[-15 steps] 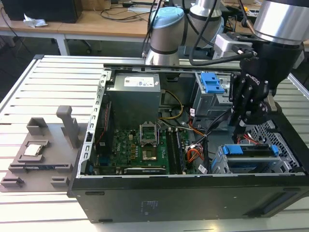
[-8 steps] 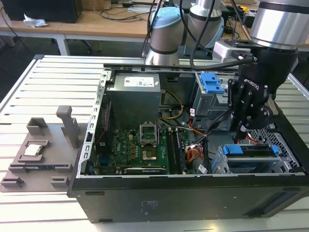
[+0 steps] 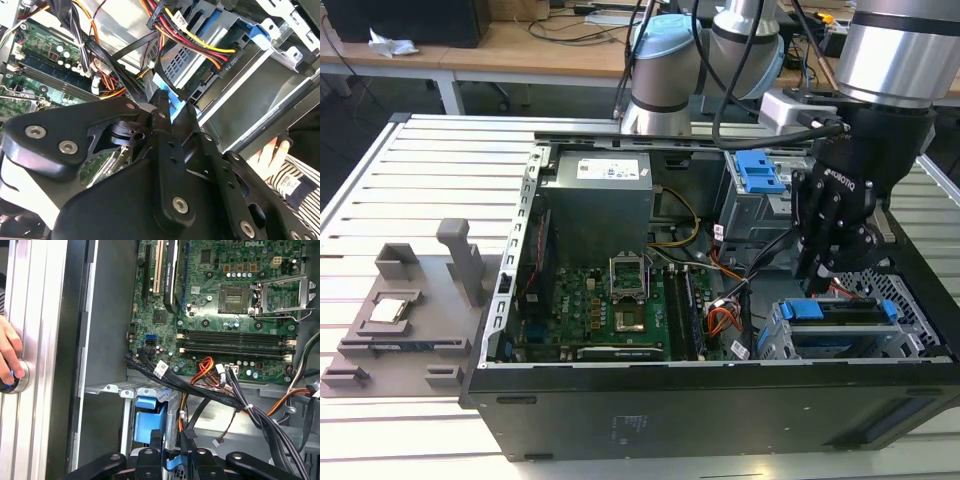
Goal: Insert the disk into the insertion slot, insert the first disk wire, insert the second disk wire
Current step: 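Insert the second disk wire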
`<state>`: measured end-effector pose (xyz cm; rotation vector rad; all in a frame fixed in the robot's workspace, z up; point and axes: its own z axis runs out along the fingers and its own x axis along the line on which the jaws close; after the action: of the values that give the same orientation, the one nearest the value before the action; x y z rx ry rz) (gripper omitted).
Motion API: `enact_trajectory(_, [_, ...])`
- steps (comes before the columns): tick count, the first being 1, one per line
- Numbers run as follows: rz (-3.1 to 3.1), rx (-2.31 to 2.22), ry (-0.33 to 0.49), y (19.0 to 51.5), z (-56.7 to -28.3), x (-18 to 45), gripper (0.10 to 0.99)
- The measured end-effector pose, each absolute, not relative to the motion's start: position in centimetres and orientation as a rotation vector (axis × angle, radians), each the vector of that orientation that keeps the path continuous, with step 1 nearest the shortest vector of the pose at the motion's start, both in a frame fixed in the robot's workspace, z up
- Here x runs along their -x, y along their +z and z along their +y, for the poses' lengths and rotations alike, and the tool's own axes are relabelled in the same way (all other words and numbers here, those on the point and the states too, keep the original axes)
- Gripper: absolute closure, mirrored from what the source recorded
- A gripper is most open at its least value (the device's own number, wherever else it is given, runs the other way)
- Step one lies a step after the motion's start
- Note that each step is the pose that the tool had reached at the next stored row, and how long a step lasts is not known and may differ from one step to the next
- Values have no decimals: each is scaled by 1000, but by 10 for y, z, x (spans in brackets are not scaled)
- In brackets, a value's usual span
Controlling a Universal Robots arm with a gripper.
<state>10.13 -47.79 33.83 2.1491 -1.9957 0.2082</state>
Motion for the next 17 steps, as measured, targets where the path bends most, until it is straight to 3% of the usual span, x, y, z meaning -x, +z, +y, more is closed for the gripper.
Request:
enact_trajectory(2, [-1995,-2148,209,338,-478,-101,969])
enact_trajectory(4, [-1995,-2148,210,338,-478,-101,984])
enact_trajectory(10, [-1993,-2146,212,338,-478,-101,984])
enact_trajectory(13, [-1988,-2140,222,342,-478,-101,847])
enact_trajectory(17, [-1982,-2135,217,346,-478,-105,847])
